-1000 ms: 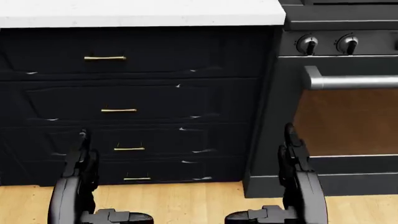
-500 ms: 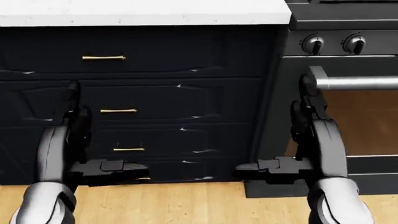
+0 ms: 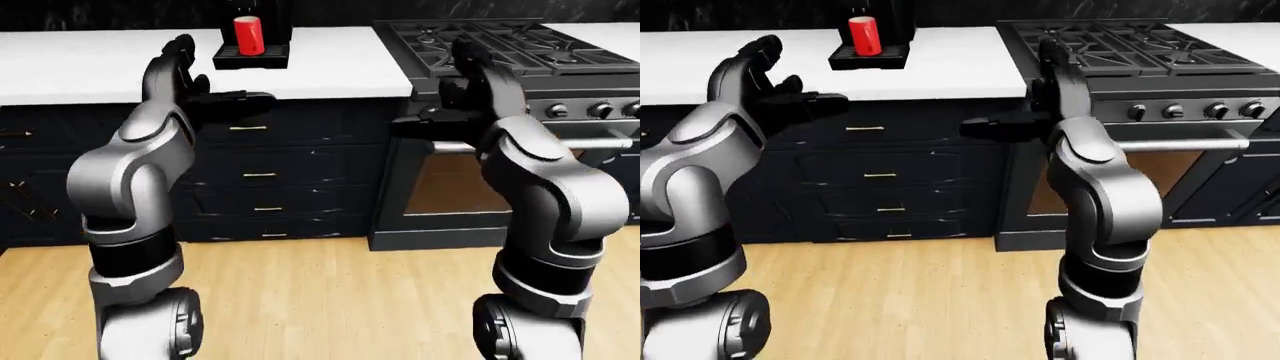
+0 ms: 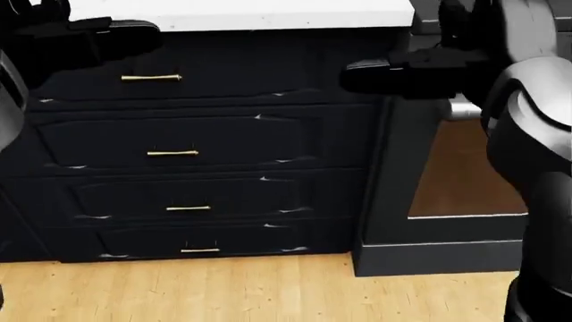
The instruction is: Press the button on the coffee machine to serve coffee.
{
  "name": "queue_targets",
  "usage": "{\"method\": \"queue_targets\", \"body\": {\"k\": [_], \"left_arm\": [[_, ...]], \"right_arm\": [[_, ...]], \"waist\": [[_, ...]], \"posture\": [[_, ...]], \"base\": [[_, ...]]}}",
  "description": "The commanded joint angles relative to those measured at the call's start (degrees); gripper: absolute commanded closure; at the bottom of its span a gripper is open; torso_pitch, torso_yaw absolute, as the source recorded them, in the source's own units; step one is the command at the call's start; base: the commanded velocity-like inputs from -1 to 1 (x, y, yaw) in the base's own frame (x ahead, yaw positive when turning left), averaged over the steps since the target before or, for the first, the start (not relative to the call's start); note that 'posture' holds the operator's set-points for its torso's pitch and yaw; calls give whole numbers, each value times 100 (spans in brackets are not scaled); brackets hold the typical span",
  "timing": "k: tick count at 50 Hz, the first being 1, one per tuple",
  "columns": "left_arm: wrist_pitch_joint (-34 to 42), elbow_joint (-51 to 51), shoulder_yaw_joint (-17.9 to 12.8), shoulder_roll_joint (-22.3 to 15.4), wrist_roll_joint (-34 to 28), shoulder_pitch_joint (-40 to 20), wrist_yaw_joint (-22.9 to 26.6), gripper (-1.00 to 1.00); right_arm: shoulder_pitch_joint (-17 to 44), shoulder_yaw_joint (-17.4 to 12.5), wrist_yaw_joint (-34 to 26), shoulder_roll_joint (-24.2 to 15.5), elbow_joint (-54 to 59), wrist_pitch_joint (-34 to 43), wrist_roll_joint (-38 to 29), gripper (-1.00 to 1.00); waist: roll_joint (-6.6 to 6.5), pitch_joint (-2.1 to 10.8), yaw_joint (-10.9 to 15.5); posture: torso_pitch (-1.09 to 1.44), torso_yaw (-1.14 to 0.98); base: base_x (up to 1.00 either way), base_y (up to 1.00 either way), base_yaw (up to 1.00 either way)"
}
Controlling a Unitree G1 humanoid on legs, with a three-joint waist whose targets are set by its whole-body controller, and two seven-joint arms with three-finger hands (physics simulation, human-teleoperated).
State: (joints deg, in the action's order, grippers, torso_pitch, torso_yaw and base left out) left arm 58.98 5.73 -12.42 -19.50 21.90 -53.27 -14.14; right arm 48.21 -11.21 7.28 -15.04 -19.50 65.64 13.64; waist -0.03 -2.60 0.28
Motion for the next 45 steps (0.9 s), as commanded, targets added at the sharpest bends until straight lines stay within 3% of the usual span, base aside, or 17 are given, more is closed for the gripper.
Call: {"method": "queue_targets", "body": {"k": [1,14,15,18,24,29,32,33,35,38,41,43,45], "left_arm": [[-151,94,-78,-159,67,-385,-48,-100],[-208,-836,-86,-647,267,-1438,-67,-100],[-204,-853,-78,-670,274,-1463,-66,-100],[-231,-892,-74,-696,306,-1481,-65,-100],[-295,-907,-70,-712,315,-1462,-65,-100],[-287,-913,-76,-722,354,-1490,-88,-100],[-171,-788,-88,-721,419,-1535,-139,-100],[-155,-787,-71,-732,423,-1552,-138,-100],[-146,-801,-73,-736,433,-1580,-144,-100],[-159,-850,-79,-756,440,-1645,-158,-100],[-165,-831,-96,-781,462,-1619,-158,-100],[-138,-764,-138,-781,521,-1580,-190,-100],[-140,-766,-121,-804,534,-1581,-196,-100]], "right_arm": [[402,-29,59,-135,-24,-26,96,-100],[1299,-11,45,-493,659,-35,362,-100],[1365,-24,45,-521,670,0,387,-100],[1464,-87,72,-623,594,160,464,-100],[1510,-59,-33,-770,790,13,416,-100],[1528,-37,-43,-774,873,-58,385,-100],[1406,-59,-47,-768,770,-62,394,-100],[1417,-76,-36,-769,751,-29,406,-100],[1423,-80,-38,-785,755,-31,411,-100],[1484,-65,-30,-805,793,-36,408,-100],[1485,-70,-6,-797,767,0,417,-100],[1360,-30,4,-752,660,19,416,-100],[1433,-40,-4,-787,664,73,409,-100]], "waist": [[-7,160,4],[-1,119,5],[-26,266,-5],[-36,139,-13],[81,95,-18],[-67,110,-22],[-435,132,-61],[-305,100,-47],[-362,90,-63],[-254,151,-35],[-110,105,2],[50,97,35],[383,213,64]], "posture": [[0,0],[0,0],[0,0],[0,0],[0,0],[0,0],[0,0],[0,0],[0,0],[0,0],[0,0],[0,0],[0,0]], "base": [[0,0,0],[0,0,0],[7,0,0],[16,0,0],[20,0,0],[21,0,0],[21,0,0],[21,0,0],[22,0,0],[22,0,0],[21,0,0],[17,0,0],[14,0,0]]}}
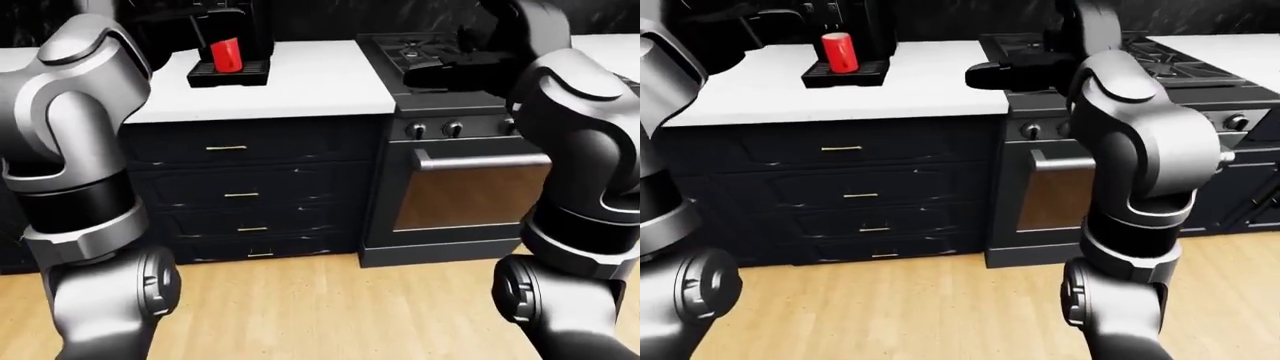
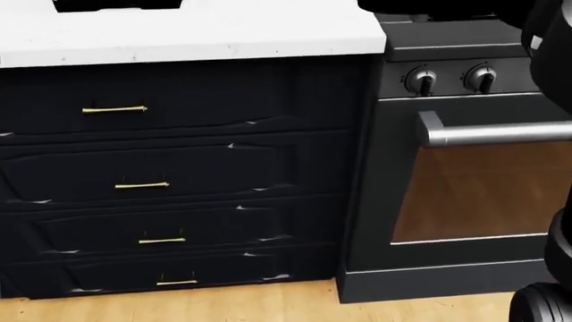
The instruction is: Press the button on the coffee machine to serve coffee.
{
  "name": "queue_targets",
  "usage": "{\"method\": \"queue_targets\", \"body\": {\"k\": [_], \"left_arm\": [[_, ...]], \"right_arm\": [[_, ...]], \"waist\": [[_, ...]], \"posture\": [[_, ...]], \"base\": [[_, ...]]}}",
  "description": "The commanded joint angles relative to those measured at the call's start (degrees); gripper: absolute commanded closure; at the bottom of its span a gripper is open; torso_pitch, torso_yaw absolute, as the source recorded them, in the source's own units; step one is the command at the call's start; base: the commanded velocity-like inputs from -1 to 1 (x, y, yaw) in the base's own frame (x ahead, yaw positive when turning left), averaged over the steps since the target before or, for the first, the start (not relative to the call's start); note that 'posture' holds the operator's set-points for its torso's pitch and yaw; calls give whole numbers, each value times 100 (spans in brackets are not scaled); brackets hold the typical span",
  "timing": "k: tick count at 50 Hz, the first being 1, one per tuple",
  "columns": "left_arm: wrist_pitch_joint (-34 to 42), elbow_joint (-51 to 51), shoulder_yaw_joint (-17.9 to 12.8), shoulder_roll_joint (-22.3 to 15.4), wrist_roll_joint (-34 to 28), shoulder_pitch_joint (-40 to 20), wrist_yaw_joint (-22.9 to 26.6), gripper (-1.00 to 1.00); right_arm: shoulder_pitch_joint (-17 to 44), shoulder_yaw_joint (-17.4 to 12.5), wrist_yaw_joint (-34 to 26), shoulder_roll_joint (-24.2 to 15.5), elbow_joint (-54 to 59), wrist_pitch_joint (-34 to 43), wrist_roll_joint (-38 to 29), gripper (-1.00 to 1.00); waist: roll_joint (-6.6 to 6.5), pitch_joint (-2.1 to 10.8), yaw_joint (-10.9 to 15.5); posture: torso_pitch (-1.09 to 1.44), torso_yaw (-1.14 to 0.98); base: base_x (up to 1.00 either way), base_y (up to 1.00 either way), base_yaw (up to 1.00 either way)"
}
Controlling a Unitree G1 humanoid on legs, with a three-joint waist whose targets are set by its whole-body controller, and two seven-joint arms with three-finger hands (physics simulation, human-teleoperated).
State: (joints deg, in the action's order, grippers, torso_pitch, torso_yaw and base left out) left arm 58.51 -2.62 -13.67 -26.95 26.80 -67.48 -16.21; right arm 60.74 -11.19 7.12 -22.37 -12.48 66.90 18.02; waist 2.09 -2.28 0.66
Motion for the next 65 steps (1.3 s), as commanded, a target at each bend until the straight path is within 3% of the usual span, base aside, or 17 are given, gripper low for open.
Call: {"method": "queue_targets", "body": {"k": [1,3,10,15,16,24,26,27,29,35,40,51,54,55,57,62,65], "left_arm": [[-88,74,0,-73,56,-167,10,-100],[-64,123,-36,-79,107,-157,-22,-100],[-99,75,-14,-128,149,-164,-39,-100],[-113,12,-14,-154,164,-215,-53,-100],[-126,15,-20,-167,166,-197,-48,-100],[-57,73,-63,-210,325,-175,-135,-100],[-72,88,-56,-203,334,-137,-155,-100],[-64,105,-48,-204,340,-127,-160,-100],[-57,115,-53,-206,350,-125,-172,-100],[-48,118,-80,-241,389,-135,-190,-100],[-45,113,-70,-273,403,-130,-197,-100],[-18,164,-66,-251,458,-119,-262,-100],[-59,137,-43,-239,446,-107,-249,-100],[-69,125,-41,-244,440,-109,-242,-100],[-93,149,-31,-268,420,-74,-205,-100],[-159,74,-109,-450,336,59,-27,-100],[-146,71,-140,-460,339,47,-43,-100]], "right_arm": [[221,-54,17,-55,-29,-33,-28,-100],[166,-35,25,-4,-58,-66,-33,-100],[295,-35,13,-52,-58,28,-51,-100],[365,-38,6,-70,-2,36,-62,-100],[358,-35,5,-66,7,26,-68,-100],[309,-20,4,-13,-58,54,-73,-100],[259,-36,8,-4,-103,57,-72,-100],[259,-41,10,-3,-118,69,-68,-100],[263,-43,7,-8,-119,63,-68,-100],[247,-16,15,19,-127,56,-72,-100],[272,-25,-6,0,-102,49,-80,-100],[198,-76,10,-13,-194,80,-39,-100],[220,-88,2,-33,-170,72,-24,-100],[231,-95,-1,-45,-153,66,-20,-100],[250,-105,-20,-81,-54,3,-20,-100],[313,-116,-51,-181,68,-30,-11,-100],[378,-100,-55,-196,145,-69,-12,-100]], "waist": [[-26,135,-10],[109,101,-7],[-186,82,-33],[-767,302,-149],[-536,198,-80],[-106,100,-74],[190,241,-34],[-2,144,-87],[97,219,-75],[-146,137,-66],[-782,293,-185],[-144,125,-119],[214,180,-88],[-10,141,-119],[132,213,-67],[-235,119,-75],[-787,196,-121]], "posture": [[0,0],[0,0],[0,0],[0,0],[0,0],[0,0],[0,0],[0,0],[0,0],[0,0],[0,0],[0,0],[0,0],[0,0],[0,0],[0,0],[0,0]], "base": [[15,0,0],[14,0,0],[12,4,0],[6,12,0],[0,23,0],[0,28,0],[0,29,0],[0,29,0],[0,30,0],[0,31,0],[0,33,0],[0,35,0],[0,35,0],[0,35,0],[0,27,0],[1,20,0],[3,16,0]]}}
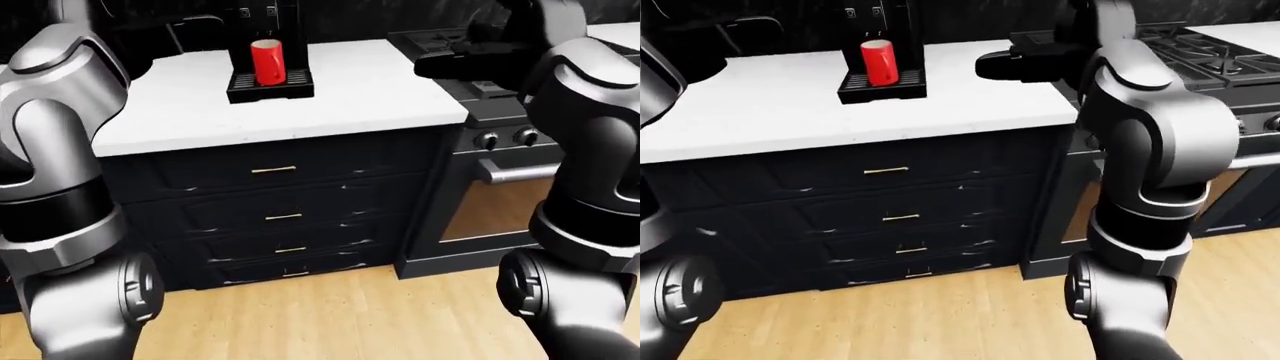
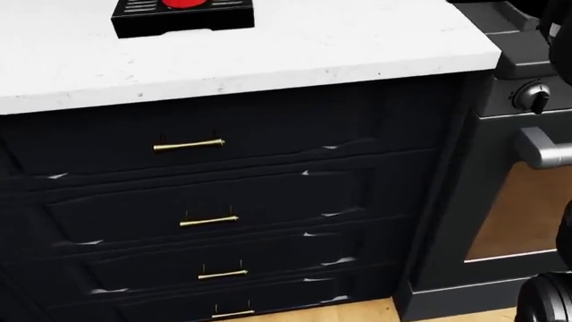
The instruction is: Press the button on the coffee machine to serve coffee.
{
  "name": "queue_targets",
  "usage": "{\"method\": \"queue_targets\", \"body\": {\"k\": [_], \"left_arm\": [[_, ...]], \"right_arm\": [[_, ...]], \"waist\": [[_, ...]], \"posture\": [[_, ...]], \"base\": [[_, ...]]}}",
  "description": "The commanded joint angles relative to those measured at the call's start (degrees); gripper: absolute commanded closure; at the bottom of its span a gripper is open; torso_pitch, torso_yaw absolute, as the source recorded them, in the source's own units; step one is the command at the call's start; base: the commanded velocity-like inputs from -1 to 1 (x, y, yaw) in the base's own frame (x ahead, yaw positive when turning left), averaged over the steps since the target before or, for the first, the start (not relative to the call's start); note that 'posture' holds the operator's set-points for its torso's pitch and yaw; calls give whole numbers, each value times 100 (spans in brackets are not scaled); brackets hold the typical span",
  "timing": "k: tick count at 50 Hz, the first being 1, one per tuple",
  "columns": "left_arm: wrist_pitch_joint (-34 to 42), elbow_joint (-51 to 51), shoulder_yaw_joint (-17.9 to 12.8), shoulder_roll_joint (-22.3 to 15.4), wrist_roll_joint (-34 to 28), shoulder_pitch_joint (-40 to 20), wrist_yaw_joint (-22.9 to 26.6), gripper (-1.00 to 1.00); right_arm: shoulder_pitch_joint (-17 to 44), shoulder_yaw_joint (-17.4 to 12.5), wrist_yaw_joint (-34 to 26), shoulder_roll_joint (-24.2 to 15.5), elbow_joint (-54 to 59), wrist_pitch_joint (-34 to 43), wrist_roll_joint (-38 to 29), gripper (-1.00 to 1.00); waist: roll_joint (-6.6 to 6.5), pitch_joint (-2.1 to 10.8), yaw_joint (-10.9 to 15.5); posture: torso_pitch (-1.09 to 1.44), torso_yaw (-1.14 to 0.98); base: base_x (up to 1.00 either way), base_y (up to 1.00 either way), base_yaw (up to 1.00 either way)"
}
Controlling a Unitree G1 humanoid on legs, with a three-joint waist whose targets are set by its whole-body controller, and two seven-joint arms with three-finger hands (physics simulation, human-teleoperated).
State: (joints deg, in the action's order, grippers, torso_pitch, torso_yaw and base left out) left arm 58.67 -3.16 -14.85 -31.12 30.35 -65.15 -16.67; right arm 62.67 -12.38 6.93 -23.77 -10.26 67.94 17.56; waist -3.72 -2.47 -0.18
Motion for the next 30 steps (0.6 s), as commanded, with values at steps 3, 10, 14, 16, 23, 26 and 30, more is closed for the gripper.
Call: {"method": "queue_targets", "body": {"k": [3,10,14,16,23,26,30], "left_arm": [[-182,107,-26,-31,-19,-181,-17,-100],[-192,128,-50,-52,-18,-96,-8,-100],[-183,119,-34,-39,-8,-133,-27,-100],[-171,157,-44,-15,6,-103,-52,-100],[-168,159,-29,-18,24,-125,-60,-100],[-180,139,-33,-24,22,-131,-63,-100],[-220,93,-35,-42,11,-130,-46,-100]], "right_arm": [[186,20,-61,-86,-73,-177,35,-100],[89,-38,-91,-99,-88,-207,73,-100],[46,-49,-86,-109,-79,-251,96,-100],[12,-63,-85,-116,-106,-251,111,-100],[-39,-51,-70,-120,-154,-248,141,-100],[-40,-46,-71,-118,-143,-271,149,-100],[-45,-38,-67,-117,-138,-285,151,-100]], "waist": [[-48,160,-16],[334,45,-6],[690,81,37],[663,104,17],[367,61,34],[-24,108,-40],[-48,48,-27]], "posture": [[0,0],[0,0],[0,0],[0,0],[0,0],[0,0],[0,0]], "base": [[5,15,0],[14,13,0],[17,11,0],[18,5,0],[22,0,0],[25,0,0],[26,0,0]]}}
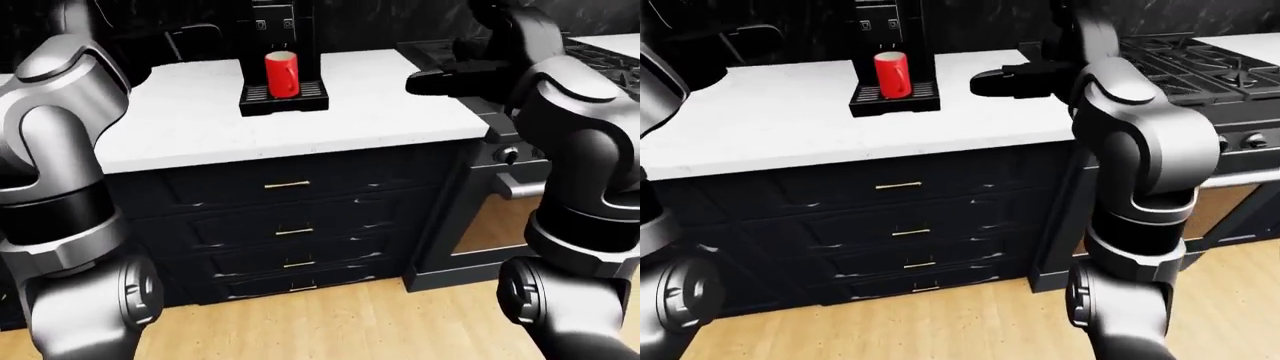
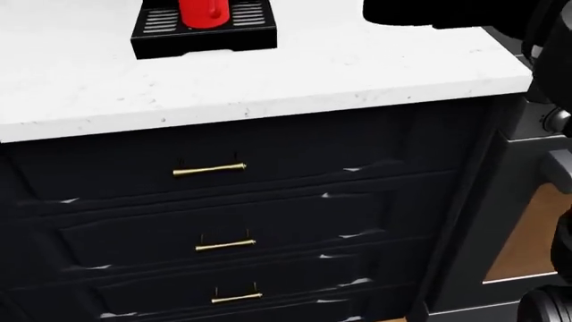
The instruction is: Press the button on the coffee machine to serve coffee.
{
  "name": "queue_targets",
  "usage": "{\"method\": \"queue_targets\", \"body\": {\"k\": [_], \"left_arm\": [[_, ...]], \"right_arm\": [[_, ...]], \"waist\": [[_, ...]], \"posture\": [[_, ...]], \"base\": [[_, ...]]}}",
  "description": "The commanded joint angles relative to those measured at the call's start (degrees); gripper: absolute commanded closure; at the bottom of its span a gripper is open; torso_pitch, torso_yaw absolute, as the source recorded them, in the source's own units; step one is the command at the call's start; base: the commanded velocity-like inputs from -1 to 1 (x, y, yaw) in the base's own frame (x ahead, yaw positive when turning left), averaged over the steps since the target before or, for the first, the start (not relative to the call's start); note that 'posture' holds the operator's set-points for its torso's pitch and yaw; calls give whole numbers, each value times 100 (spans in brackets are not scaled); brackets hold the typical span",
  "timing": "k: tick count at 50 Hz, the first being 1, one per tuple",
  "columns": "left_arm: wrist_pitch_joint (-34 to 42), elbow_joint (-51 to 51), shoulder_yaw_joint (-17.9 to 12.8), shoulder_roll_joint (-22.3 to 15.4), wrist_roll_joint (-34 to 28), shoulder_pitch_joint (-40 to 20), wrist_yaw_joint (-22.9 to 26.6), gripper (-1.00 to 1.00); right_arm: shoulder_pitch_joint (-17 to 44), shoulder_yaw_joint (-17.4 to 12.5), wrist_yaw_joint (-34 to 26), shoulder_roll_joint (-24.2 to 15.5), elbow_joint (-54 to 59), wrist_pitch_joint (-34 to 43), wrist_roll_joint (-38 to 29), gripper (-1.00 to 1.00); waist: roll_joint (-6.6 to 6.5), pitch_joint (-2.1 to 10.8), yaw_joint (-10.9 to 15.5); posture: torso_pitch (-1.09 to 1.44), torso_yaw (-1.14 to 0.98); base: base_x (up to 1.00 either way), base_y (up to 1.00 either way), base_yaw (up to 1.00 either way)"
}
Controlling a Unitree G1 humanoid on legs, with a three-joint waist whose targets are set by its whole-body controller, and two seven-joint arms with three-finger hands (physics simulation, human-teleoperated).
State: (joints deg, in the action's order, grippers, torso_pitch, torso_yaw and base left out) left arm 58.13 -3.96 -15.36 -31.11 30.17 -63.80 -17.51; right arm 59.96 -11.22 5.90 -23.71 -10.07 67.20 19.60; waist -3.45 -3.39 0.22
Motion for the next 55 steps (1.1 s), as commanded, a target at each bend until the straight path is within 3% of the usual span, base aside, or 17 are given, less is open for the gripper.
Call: {"method": "queue_targets", "body": {"k": [1,7,10,13,20,22,24,25,26,33,36,37,38,40,44,46,55], "left_arm": [[-169,173,18,-44,29,-261,41,-100],[-156,152,32,-45,37,-315,26,-100],[-106,209,24,-36,55,-301,4,-100],[-101,210,18,-46,61,-310,4,-100],[-128,166,6,-77,68,-326,7,-100],[-137,165,9,-70,71,-321,3,-100],[-123,173,7,-60,84,-337,-20,-100],[-106,170,7,-64,93,-360,-28,-100],[-96,169,9,-68,97,-373,-34,-100],[-102,138,16,-71,115,-412,-52,-100],[-108,146,4,-69,135,-391,-60,-100],[-96,164,-7,-72,150,-387,-69,-100],[-100,165,-7,-73,155,-380,-73,-100],[-96,175,-7,-71,170,-375,-91,-100],[-86,177,2,-68,191,-397,-113,-100],[-111,170,11,-64,192,-382,-111,-100],[-77,238,-16,-81,255,-320,-155,-100]], "right_arm": [[211,-159,36,-116,-174,-204,-46,-100],[202,-175,34,-133,-185,-193,-31,-100],[175,-188,39,-135,-218,-181,-15,-100],[162,-189,44,-145,-226,-185,-9,-100],[173,-155,43,-131,-172,-223,-12,-100],[193,-149,39,-136,-157,-224,-17,-100],[225,-149,32,-150,-146,-212,-21,-100],[225,-149,27,-156,-145,-212,-24,-100],[225,-155,32,-155,-160,-192,-22,-100],[248,-179,31,-182,-189,-135,-18,-100],[238,-168,48,-145,-206,-134,-12,-100],[208,-156,44,-135,-218,-147,-13,-100],[201,-157,52,-127,-232,-136,-12,-100],[155,-165,52,-123,-256,-138,-17,-100],[144,-146,17,-148,-267,-147,-26,-100],[123,-159,26,-131,-253,-174,-40,-100],[102,-139,11,-100,-318,-103,-76,-100]], "waist": [[-26,178,-46],[323,142,31],[732,231,94],[702,178,72],[323,128,-31],[122,165,-76],[-244,289,-108],[-1,208,-57],[-144,196,-104],[203,134,9],[629,271,43],[779,441,41],[638,245,16],[633,157,-10],[372,6,-42],[75,60,-88],[357,180,5]], "posture": [[0,0],[0,0],[0,0],[0,0],[0,0],[0,0],[0,0],[0,0],[0,0],[0,0],[0,0],[0,0],[0,0],[0,0],[0,0],[0,0],[0,0]], "base": [[27,0,0],[27,0,0],[27,0,0],[26,0,0],[27,0,0],[27,0,0],[27,0,0],[27,0,0],[27,0,0],[25,3,0],[2,18,0],[0,18,0],[0,19,0],[0,5,0],[0,0,0],[0,0,0],[0,0,0]]}}
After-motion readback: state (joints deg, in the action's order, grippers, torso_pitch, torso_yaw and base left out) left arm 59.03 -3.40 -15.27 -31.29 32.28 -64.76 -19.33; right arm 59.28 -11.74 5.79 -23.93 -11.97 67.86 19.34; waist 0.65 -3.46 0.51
